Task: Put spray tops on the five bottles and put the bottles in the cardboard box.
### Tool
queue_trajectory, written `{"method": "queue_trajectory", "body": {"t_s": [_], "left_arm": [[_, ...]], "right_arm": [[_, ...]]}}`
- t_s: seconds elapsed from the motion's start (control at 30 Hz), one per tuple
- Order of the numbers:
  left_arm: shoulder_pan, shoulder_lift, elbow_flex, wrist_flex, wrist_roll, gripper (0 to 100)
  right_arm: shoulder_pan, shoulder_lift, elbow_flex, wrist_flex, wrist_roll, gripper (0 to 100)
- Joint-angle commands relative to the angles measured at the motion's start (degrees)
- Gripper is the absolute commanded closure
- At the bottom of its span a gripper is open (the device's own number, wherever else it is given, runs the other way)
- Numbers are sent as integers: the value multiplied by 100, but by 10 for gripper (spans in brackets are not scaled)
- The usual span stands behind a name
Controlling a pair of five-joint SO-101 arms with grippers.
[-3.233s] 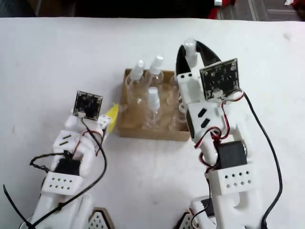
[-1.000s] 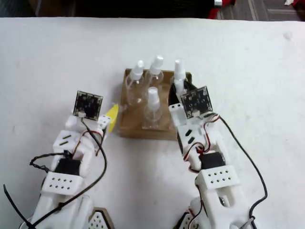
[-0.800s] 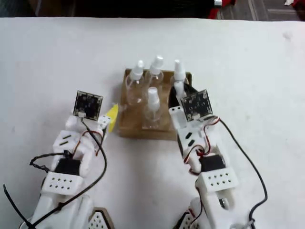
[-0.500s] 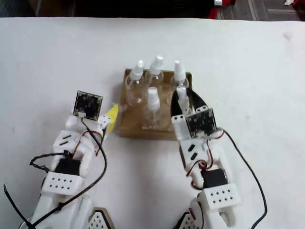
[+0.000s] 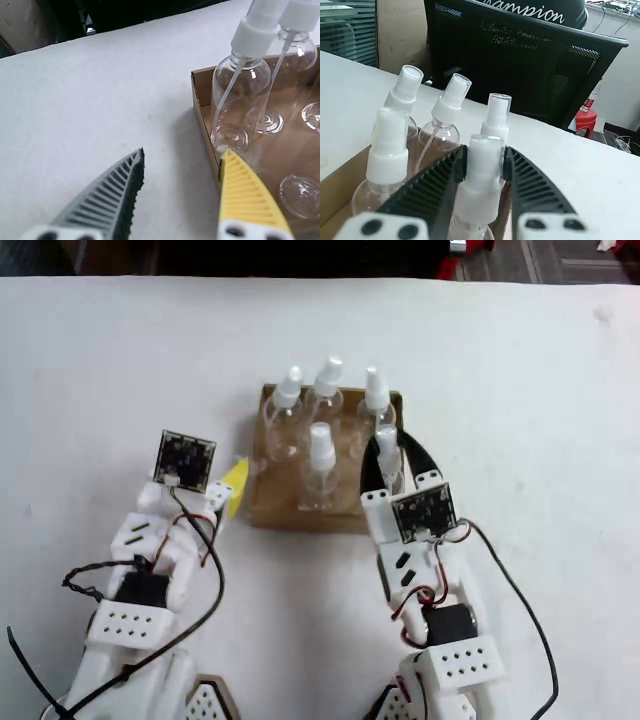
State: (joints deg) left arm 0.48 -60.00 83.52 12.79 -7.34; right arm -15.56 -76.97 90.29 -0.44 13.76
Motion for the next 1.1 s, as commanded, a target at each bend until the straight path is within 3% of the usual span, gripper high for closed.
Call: {"method": "queue_trajectory", "body": {"t_s": [0.0, 0.17, 0.5, 0.73, 1.07], "left_arm": [[31, -145, -44, -123, -62, 767], [31, -145, -44, -123, -62, 767], [31, -145, -44, -132, -62, 767], [22, -145, -44, -141, -62, 767], [22, -145, -44, -123, -62, 767]], "right_arm": [[31, 84, -35, -48, -62, 854], [22, 57, -62, -48, -422, 851], [31, 48, -299, 75, -448, 850], [31, -295, -1978, 2026, -1231, 850], [224, -576, -4290, 4040, -1345, 852]]}}
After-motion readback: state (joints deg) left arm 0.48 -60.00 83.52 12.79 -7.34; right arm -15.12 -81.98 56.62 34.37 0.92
